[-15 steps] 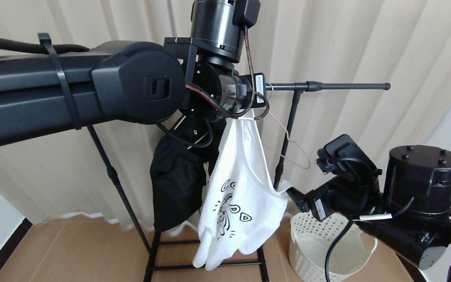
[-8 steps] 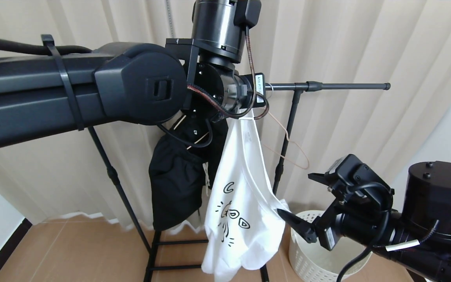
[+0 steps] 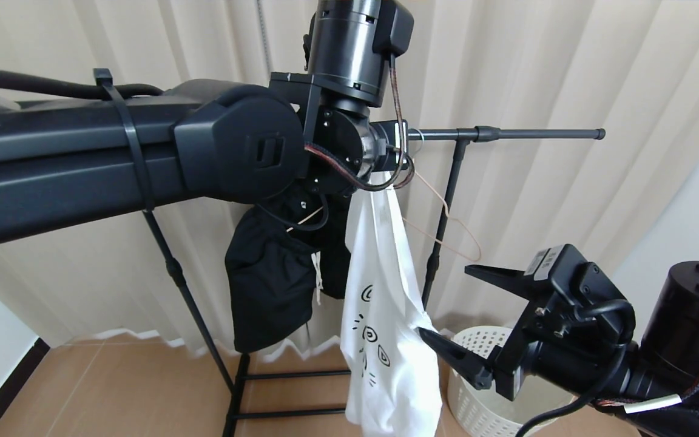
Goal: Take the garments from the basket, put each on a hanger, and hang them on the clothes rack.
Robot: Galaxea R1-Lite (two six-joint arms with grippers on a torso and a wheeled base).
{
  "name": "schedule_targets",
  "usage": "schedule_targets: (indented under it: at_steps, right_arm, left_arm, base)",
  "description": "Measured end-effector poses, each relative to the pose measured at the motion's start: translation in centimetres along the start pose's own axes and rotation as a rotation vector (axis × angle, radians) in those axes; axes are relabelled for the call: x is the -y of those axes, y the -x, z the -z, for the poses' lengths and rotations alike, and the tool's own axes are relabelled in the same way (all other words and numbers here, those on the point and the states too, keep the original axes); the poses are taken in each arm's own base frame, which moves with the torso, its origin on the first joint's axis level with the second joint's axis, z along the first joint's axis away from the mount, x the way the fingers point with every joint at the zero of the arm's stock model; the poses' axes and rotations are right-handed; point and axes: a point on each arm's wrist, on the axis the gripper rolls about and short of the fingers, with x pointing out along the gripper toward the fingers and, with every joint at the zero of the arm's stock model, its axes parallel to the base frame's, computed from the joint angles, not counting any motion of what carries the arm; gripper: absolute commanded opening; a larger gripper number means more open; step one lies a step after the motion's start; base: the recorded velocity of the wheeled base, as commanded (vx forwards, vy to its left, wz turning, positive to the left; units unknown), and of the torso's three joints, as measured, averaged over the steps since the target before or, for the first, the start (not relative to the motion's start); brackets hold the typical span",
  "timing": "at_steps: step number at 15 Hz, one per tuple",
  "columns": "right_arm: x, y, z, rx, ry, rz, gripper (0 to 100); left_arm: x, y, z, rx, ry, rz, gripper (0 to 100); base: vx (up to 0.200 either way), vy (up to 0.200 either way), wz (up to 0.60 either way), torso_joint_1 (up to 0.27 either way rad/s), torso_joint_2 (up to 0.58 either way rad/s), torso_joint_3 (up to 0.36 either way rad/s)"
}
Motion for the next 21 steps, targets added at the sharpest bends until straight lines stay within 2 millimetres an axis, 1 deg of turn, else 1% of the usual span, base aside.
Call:
schedule_targets:
  at_steps: [2,5,8,10,12,14,16,19,21]
  right_arm:
    - [0.0,0.3,0.1,0.001,0.0,-0.003,100]
    - [0.0,0.5,0.0,0.009,0.0,-0.017,100]
    - [0.1,-0.1,-0.6,0.024,-0.016,-0.001,100]
    - [0.2,-1.5,-1.7,0.035,-0.106,0.11,100]
    - [-0.4,-3.2,-3.1,0.06,-0.184,0.217,100]
    - [-1.1,-4.9,-3.7,0.073,-0.222,0.25,100]
    - [-1.2,-6.1,-4.3,0.09,-0.257,0.285,100]
    - [-0.6,-7.6,-4.3,0.088,-0.273,0.365,100]
    - [0.3,-8.4,-3.9,0.074,-0.274,0.431,100]
  left_arm:
    - [0.2,-0.5,0.3,0.013,-0.011,-0.016,0]
    - [0.4,-0.8,0.7,0.008,-0.016,-0.018,0]
    - [0.6,-0.8,0.8,0.007,-0.014,-0.017,0]
    - [0.9,-0.6,0.9,0.008,-0.019,-0.015,0]
    - [1.3,-0.5,1.1,0.007,-0.023,-0.016,0]
    - [1.6,-0.4,1.3,0.005,-0.03,-0.018,0]
    - [1.8,-0.5,1.5,0.001,-0.034,-0.016,0]
    - [2.1,-0.4,1.7,-0.001,-0.039,-0.012,0]
    - [2.0,-0.4,1.7,-0.001,-0.04,-0.015,0]
  base:
    - [0.0,0.0,0.0,0.0,0.0,0.0]
    - [0.0,0.0,0.0,0.0,0.0,0.0]
    - [0.0,0.0,0.0,0.0,0.0,0.0]
    - [0.0,0.0,0.0,0.0,0.0,0.0]
    - [0.0,0.0,0.0,0.0,0.0,0.0]
    - [0.0,0.0,0.0,0.0,0.0,0.0]
    - [0.0,0.0,0.0,0.0,0.0,0.0]
    - [0.0,0.0,0.0,0.0,0.0,0.0]
    - [0.0,0.0,0.0,0.0,0.0,0.0]
